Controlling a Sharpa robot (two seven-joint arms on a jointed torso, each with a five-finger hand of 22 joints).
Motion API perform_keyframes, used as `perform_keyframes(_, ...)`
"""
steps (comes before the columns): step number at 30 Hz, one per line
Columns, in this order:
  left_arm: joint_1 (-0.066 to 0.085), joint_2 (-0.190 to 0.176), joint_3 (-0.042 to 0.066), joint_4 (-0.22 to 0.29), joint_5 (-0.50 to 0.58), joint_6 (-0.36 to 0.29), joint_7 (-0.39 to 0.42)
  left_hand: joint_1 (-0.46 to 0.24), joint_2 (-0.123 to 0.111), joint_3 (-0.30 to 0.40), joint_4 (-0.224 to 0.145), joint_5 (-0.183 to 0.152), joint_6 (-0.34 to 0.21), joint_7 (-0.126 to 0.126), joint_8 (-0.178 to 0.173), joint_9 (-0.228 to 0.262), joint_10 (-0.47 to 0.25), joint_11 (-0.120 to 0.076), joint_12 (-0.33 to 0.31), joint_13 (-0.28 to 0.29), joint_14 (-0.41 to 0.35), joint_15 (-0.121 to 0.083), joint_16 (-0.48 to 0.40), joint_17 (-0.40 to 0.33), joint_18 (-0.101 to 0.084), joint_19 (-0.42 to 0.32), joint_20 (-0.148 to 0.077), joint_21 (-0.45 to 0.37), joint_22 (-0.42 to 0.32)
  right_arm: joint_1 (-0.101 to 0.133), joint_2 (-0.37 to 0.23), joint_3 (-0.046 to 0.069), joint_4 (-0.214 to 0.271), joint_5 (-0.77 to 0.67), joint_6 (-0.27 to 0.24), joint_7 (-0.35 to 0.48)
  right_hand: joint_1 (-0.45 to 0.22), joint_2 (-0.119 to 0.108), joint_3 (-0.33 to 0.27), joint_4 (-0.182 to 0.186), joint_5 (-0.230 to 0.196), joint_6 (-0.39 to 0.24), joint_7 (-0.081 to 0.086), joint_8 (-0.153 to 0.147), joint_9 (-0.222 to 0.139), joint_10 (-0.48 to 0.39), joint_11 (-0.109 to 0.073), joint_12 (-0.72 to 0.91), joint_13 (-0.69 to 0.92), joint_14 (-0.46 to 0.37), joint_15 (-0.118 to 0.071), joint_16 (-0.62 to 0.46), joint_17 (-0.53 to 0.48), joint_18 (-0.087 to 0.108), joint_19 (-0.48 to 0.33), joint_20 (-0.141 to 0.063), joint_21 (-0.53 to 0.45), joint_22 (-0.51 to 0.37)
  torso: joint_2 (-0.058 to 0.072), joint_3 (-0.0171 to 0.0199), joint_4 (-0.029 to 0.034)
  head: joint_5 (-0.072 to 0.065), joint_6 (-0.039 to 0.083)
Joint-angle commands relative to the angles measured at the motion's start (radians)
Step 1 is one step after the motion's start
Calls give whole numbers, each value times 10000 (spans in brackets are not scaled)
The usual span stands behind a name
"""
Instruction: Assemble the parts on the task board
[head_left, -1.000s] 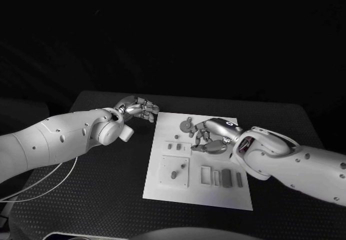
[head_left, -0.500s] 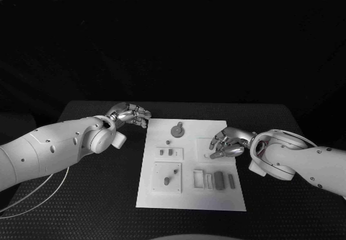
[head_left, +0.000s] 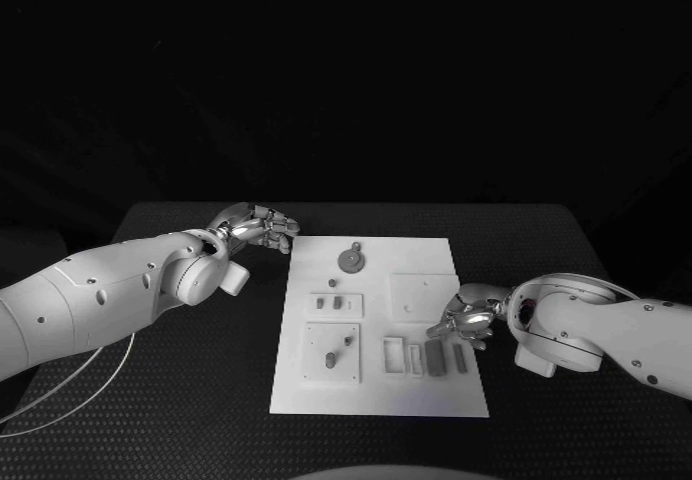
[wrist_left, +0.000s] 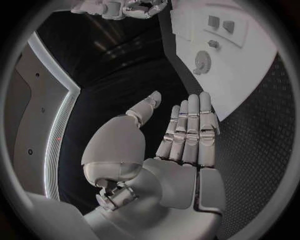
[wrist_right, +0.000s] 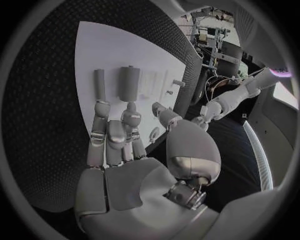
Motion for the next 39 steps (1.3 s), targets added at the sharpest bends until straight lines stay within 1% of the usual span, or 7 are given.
perform_keyframes(1,9,-3,5,46,72,94,122,-100,-7,-4,71,-23,-25,-9,54,-7,24,12,48,-13,9,37,-36,16,106,58,9,-33,16,-5,-22,-9,-22,-257,496,-632,-689,-57,86,177,46,-17,68,-59,315,-611,-68,730,601,118,-136,110,410,-78,52,-149,54,210,10,-29,26,-33,-34)
perform_keyframes(9,9,-35,4,76,73,124,111,-107,-8,-8,75,-23,-25,-9,56,-8,25,12,47,-15,9,37,-41,21,105,57,10,-36,16,-10,-47,-59,14,-738,944,-694,-989,-119,175,214,43,29,55,-129,408,-597,-82,768,579,196,-149,105,550,-78,69,-170,70,210,11,-32,14,-13,-107)
perform_keyframes(19,10,-44,4,117,73,156,93,-123,-9,-15,85,-24,-26,-9,56,-9,24,13,45,-18,9,39,-50,28,104,55,11,-39,17,-80,45,-231,89,-832,1099,-697,-1265,-484,402,292,50,46,52,-258,501,-601,-83,793,543,202,-153,76,604,-78,71,-193,87,210,13,-21,-2,5,-204)
perform_keyframes(23,10,-44,4,122,73,175,88,-132,-11,-20,92,-24,-28,-9,56,-11,22,14,43,-20,8,40,-54,31,103,54,12,-41,18,-133,161,-263,17,-1009,1061,-691,-1364,-686,580,401,49,2,78,-367,512,-634,-61,780,516,141,-133,43,537,-78,53,-191,88,209,12,-22,6,0,-216)
perform_keyframes(27,10,-54,4,130,73,190,83,-137,-11,-21,95,-23,-31,-8,55,-12,21,14,42,-21,7,40,-57,34,103,53,12,-43,18,-234,323,-270,-95,-983,1079,-695,-1380,-772,686,443,44,-42,100,-444,511,-651,-41,777,501,110,-115,26,513,-78,46,-187,96,212,13,-21,9,-10,-249)
perform_keyframes(34,10,-69,4,153,73,204,78,-145,-10,-24,101,-23,-34,-7,55,-14,18,16,40,-24,7,41,-64,39,103,51,12,-46,19,-424,610,-274,-282,-1036,1024,-682,-1327,-740,752,388,35,-62,118,-503,511,-661,-23,784,493,87,-97,18,496,-78,38,-185,112,218,15,-22,15,-17,-298)
perform_keyframes(39,10,-76,4,162,73,204,75,-148,-8,-25,105,-23,-36,-7,55,-15,18,16,39,-25,7,41,-67,42,103,51,12,-47,19,-511,762,-286,-396,-1088,945,-684,-1279,-503,693,117,19,-42,139,-580,529,-682,-5,800,477,65,-74,4,505,-78,1,-162,147,224,10,-27,9,-15,-332)
